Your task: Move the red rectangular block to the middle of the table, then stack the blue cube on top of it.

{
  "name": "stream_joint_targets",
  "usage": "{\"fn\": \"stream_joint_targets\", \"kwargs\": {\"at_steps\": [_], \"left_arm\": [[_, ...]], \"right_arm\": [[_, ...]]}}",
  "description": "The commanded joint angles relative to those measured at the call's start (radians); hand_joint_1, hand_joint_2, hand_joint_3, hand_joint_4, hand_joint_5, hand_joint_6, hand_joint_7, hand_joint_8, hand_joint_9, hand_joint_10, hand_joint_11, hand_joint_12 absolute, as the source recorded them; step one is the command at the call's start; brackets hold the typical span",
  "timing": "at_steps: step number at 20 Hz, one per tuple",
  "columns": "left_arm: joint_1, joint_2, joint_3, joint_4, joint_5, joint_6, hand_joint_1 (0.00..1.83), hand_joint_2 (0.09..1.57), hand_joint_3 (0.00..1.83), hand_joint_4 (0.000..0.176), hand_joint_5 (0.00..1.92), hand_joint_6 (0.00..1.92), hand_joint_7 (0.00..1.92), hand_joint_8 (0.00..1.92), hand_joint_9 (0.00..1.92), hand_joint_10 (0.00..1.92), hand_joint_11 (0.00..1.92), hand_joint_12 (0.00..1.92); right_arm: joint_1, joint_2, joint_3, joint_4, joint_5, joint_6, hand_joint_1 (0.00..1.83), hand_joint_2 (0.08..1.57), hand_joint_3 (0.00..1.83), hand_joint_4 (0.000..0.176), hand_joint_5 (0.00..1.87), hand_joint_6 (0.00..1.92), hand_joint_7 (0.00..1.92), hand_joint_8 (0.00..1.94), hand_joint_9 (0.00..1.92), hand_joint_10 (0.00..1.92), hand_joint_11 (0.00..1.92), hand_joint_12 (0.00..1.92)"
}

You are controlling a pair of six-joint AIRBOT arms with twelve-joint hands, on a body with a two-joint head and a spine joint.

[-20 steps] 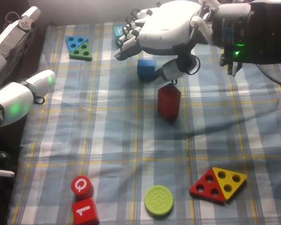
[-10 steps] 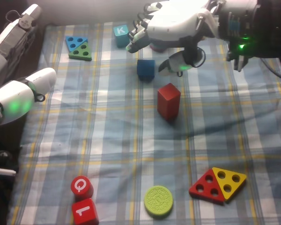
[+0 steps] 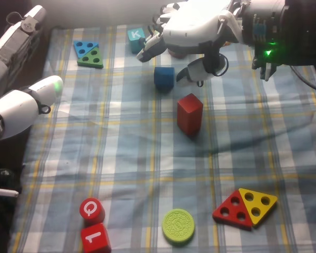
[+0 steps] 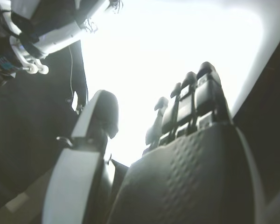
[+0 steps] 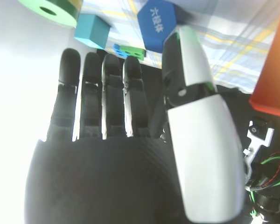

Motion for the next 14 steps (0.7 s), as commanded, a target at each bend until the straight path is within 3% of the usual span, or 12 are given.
{"fn": "stream_joint_targets", "kwargs": {"at_steps": [1, 3, 4, 5, 6, 7, 8, 9, 10, 11, 12, 14], "left_arm": [[-0.005, -0.001, -0.003, 0.025, -0.137, -0.009, 0.89, 1.44, 0.0, 0.046, 0.0, 0.0, 0.0, 0.0, 0.0, 0.0, 0.0, 0.0], [-0.004, 0.002, -0.009, 0.025, -0.145, -0.009, 0.89, 1.43, 0.0, 0.045, 0.01, 0.0, 0.0, 0.0, 0.0, 0.0, 0.0, 0.0], [-0.004, 0.003, -0.01, 0.025, -0.145, -0.009, 0.86, 1.44, 0.0, 0.047, 0.0, 0.0, 0.0, 0.0, 0.0, 0.0, 0.0, 0.0], [-0.004, 0.003, -0.01, 0.025, -0.144, -0.009, 0.9, 1.44, 0.0, 0.033, 0.01, 0.0, 0.0, 0.0, 0.0, 0.0, 0.0, 0.0], [-0.004, 0.004, -0.01, 0.025, -0.145, -0.009, 0.89, 1.45, 0.0, 0.037, 0.0, 0.0, 0.0, 0.0, 0.0, 0.0, 0.0, 0.0], [-0.004, 0.004, -0.01, 0.025, -0.146, -0.009, 0.91, 1.44, 0.0, 0.034, 0.0, 0.0, 0.0, 0.0, 0.0, 0.0, 0.0, 0.0], [-0.004, 0.003, -0.01, 0.024, -0.148, -0.009, 0.93, 1.43, 0.0, 0.029, 0.01, 0.0, 0.0, 0.0, 0.0, 0.0, 0.0, 0.0], [-0.004, 0.003, -0.01, 0.024, -0.149, -0.009, 0.93, 1.43, 0.0, 0.035, 0.0, 0.0, 0.0, 0.0, 0.0, 0.0, 0.0, 0.0], [-0.004, 0.002, -0.01, 0.024, -0.149, -0.009, 0.92, 1.43, 0.0, 0.054, 0.0, 0.0, 0.0, 0.0, 0.0, 0.0, 0.0, 0.0], [-0.004, 0.002, -0.01, 0.024, -0.149, -0.009, 0.92, 1.42, 0.0, 0.046, 0.0, 0.0, 0.0, 0.0, 0.0, 0.0, 0.0, 0.0], [-0.004, 0.002, -0.01, 0.023, -0.15, -0.009, 0.9, 1.43, 0.0, 0.051, 0.0, 0.0, 0.0, 0.0, 0.0, 0.0, 0.0, 0.0], [-0.004, 0.002, -0.01, 0.023, -0.151, -0.009, 0.91, 1.42, 0.0, 0.036, 0.0, 0.0, 0.0, 0.0, 0.0, 0.0, 0.0, 0.0]], "right_arm": [[0.003, -0.005, -0.005, 0.021, 0.038, 0.002, 0.98, 1.15, 0.0, 0.047, 0.41, 0.0, 0.35, 0.01, 0.21, 0.26, 0.0, 1.01], [0.002, -0.005, -0.011, 0.021, 0.038, 0.002, 1.03, 1.14, 0.0, 0.051, 0.4, 0.0, 0.33, 0.0, 0.22, 0.14, 0.0, 0.81], [0.002, -0.005, -0.013, 0.021, 0.038, 0.002, 1.06, 1.13, 0.0, 0.05, 0.42, 0.0, 0.33, 0.0, 0.23, 0.1, 0.0, 0.85], [0.002, -0.005, -0.013, 0.02, 0.038, 0.002, 1.05, 1.12, 0.0, 0.064, 0.42, 0.0, 0.3, 0.01, 0.19, 0.06, 0.0, 0.63], [0.002, -0.004, -0.015, 0.02, 0.038, 0.002, 1.06, 1.12, 0.0, 0.079, 0.42, 0.0, 0.28, 0.0, 0.17, 0.04, 0.0, 0.45], [0.002, -0.004, -0.016, 0.02, 0.038, 0.002, 1.02, 1.12, 0.0, 0.094, 0.4, 0.01, 0.23, 0.0, 0.12, 0.01, 0.0, 0.18], [0.002, -0.004, -0.016, 0.021, 0.038, 0.002, 1.02, 1.12, 0.0, 0.102, 0.39, 0.0, 0.21, 0.01, 0.09, 0.01, 0.0, 0.04], [0.002, -0.004, -0.016, 0.021, 0.038, 0.002, 1.01, 1.12, 0.0, 0.092, 0.39, 0.0, 0.22, 0.01, 0.11, 0.02, 0.02, 0.02], [0.002, -0.004, -0.016, 0.021, 0.038, 0.002, 1.01, 1.11, 0.0, 0.095, 0.41, 0.0, 0.26, 0.0, 0.18, 0.01, 0.0, 0.3], [0.002, -0.004, -0.016, 0.021, 0.038, 0.002, 1.03, 1.12, 0.0, 0.094, 0.42, 0.0, 0.31, 0.01, 0.23, 0.02, 0.0, 0.53], [0.002, -0.004, -0.016, 0.021, 0.038, 0.002, 1.03, 1.12, 0.0, 0.092, 0.43, 0.01, 0.32, 0.01, 0.26, 0.02, 0.0, 0.64], [0.001, -0.004, -0.016, 0.021, 0.038, 0.002, 1.05, 1.12, 0.0, 0.091, 0.45, 0.01, 0.33, 0.0, 0.25, 0.01, 0.0, 0.62]]}}
